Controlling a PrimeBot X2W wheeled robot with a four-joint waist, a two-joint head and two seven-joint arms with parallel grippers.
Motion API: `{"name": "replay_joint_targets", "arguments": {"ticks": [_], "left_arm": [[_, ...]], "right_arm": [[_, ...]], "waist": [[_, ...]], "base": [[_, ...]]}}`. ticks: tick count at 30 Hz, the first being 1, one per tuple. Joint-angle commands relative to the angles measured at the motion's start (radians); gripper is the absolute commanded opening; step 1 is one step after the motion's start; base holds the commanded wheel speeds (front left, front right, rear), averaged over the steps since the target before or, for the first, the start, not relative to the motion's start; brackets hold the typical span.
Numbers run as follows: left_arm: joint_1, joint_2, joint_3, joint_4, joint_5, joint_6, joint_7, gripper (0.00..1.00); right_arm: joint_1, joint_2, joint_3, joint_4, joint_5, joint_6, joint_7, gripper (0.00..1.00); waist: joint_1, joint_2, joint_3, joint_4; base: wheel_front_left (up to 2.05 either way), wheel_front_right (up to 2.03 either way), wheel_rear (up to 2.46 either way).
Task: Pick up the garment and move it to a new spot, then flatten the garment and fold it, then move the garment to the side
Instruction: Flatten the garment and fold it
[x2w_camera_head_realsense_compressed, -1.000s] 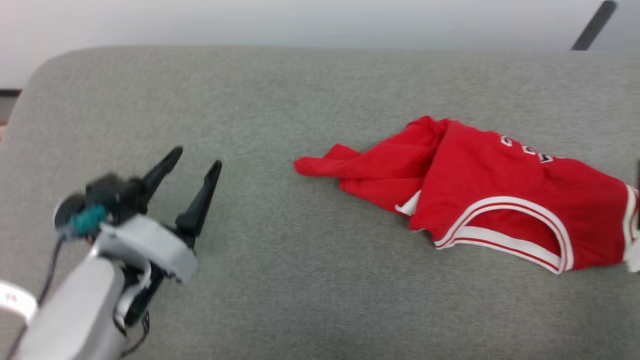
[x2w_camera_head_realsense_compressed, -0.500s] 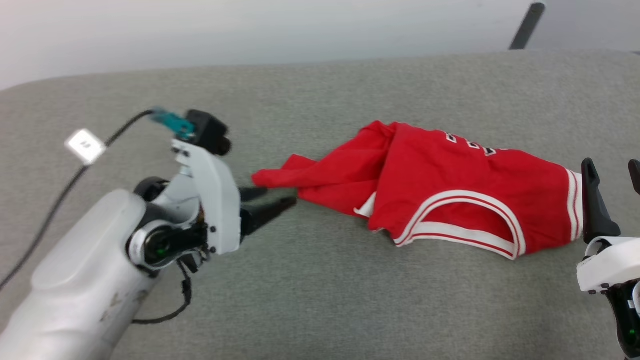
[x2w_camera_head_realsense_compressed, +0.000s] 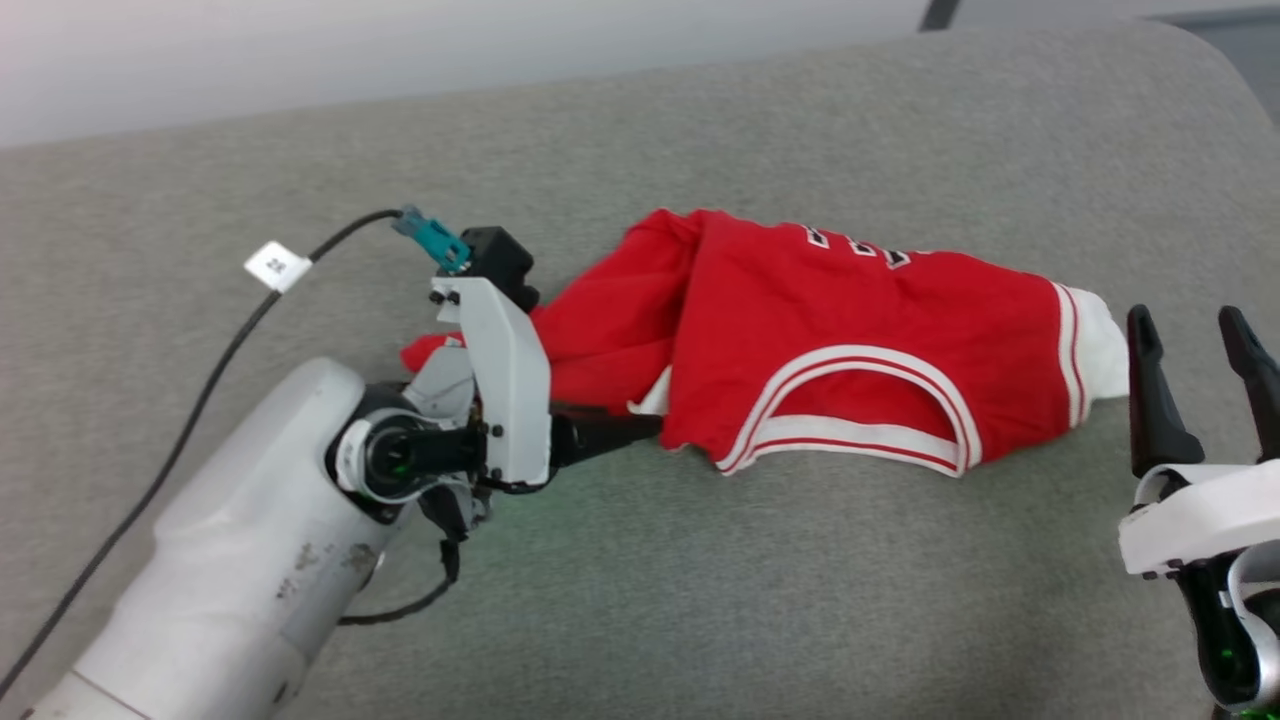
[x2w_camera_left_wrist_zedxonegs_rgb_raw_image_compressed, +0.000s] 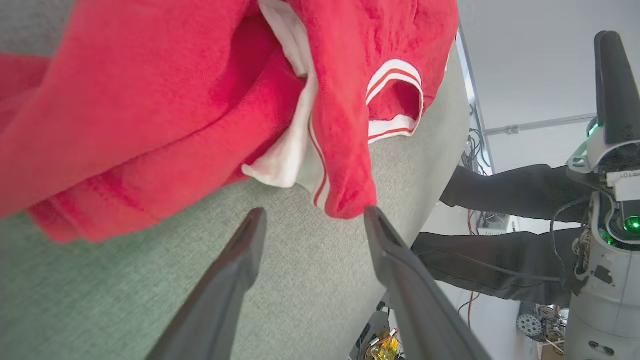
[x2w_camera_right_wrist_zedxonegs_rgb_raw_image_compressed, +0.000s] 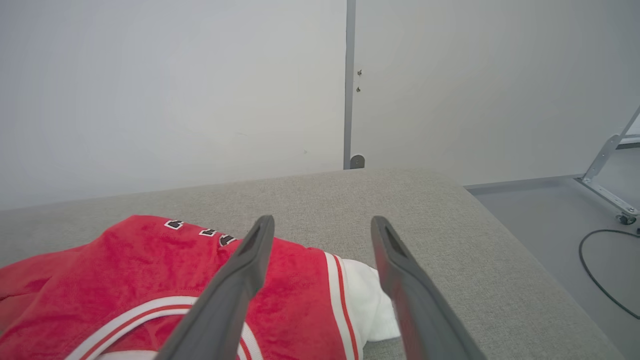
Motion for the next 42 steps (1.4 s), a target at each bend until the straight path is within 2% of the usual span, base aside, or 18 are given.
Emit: {"name": "replay_joint_targets", "arguments": {"ticks": [1, 9, 24, 32, 33, 34, 35, 36, 37, 38, 42], "left_arm": [[-0.010, 0.007, 0.005, 0.012, -0.009, -0.001, 0.004, 1.00], [-0.030, 0.032, 0.018, 0.090, 0.022, -0.010, -0.035, 1.00], [-0.051, -0.044, 0.002, 0.123, 0.007, -0.027, -0.041, 1.00], [-0.055, -0.048, -0.008, 0.131, 0.015, -0.024, -0.036, 1.00], [-0.055, -0.047, -0.009, 0.132, 0.015, -0.024, -0.035, 0.94], [-0.055, -0.045, -0.008, 0.133, 0.016, -0.026, -0.036, 0.80], [-0.054, -0.047, -0.006, 0.134, 0.009, -0.026, -0.035, 0.48], [-0.054, -0.048, -0.005, 0.134, 0.008, -0.027, -0.033, 0.25], [-0.054, -0.048, -0.005, 0.134, 0.008, -0.027, -0.033, 0.25], [-0.056, -0.047, -0.006, 0.134, 0.008, -0.028, -0.034, 0.00], [-0.065, -0.058, 0.003, 0.131, -0.005, -0.031, -0.042, 0.00]], "right_arm": [[-0.014, 0.003, 0.006, 0.010, 0.011, -0.001, -0.011, 1.00], [-0.023, 0.005, 0.022, 0.047, 0.014, -0.001, -0.038, 1.00], [-0.051, 0.006, 0.038, 0.074, 0.010, -0.001, -0.053, 1.00], [-0.056, 0.006, 0.050, 0.088, 0.023, -0.001, -0.068, 1.00], [-0.056, 0.006, 0.049, 0.089, 0.024, -0.001, -0.070, 1.00], [-0.057, 0.006, 0.049, 0.090, 0.024, -0.001, -0.071, 1.00], [-0.058, 0.006, 0.048, 0.091, 0.025, -0.001, -0.072, 1.00], [-0.057, 0.006, 0.047, 0.091, 0.025, -0.001, -0.073, 1.00], [-0.057, 0.006, 0.047, 0.091, 0.025, -0.001, -0.073, 1.00], [-0.054, 0.006, 0.045, 0.092, 0.025, -0.001, -0.074, 1.00], [-0.047, 0.006, 0.037, 0.099, 0.022, -0.001, -0.071, 1.00]], "waist": [[0.0000, 0.0000, 0.025, -0.036], [0.0000, 0.0000, 0.039, -0.060], [0.0000, 0.0000, 0.051, -0.054], [0.0000, 0.0000, 0.067, -0.067], [0.0000, 0.0000, 0.069, -0.068], [0.0000, 0.0000, 0.071, -0.070], [0.0000, 0.0000, 0.072, -0.071], [0.0000, 0.0000, 0.073, -0.071], [0.0000, 0.0000, 0.073, -0.071], [0.0000, 0.0000, 0.073, -0.071], [0.0000, 0.0000, 0.063, -0.058]], "base": [[0.00, 0.00, 0.00], [0.00, 0.00, 0.00], [0.00, 0.00, 0.00], [0.00, 0.00, 0.00], [0.00, 0.00, 0.00], [0.00, 0.00, 0.00], [0.00, 0.00, 0.00], [0.00, 0.00, 0.00], [0.00, 0.00, 0.00], [0.00, 0.00, 0.00], [0.00, 0.00, 0.00]]}}
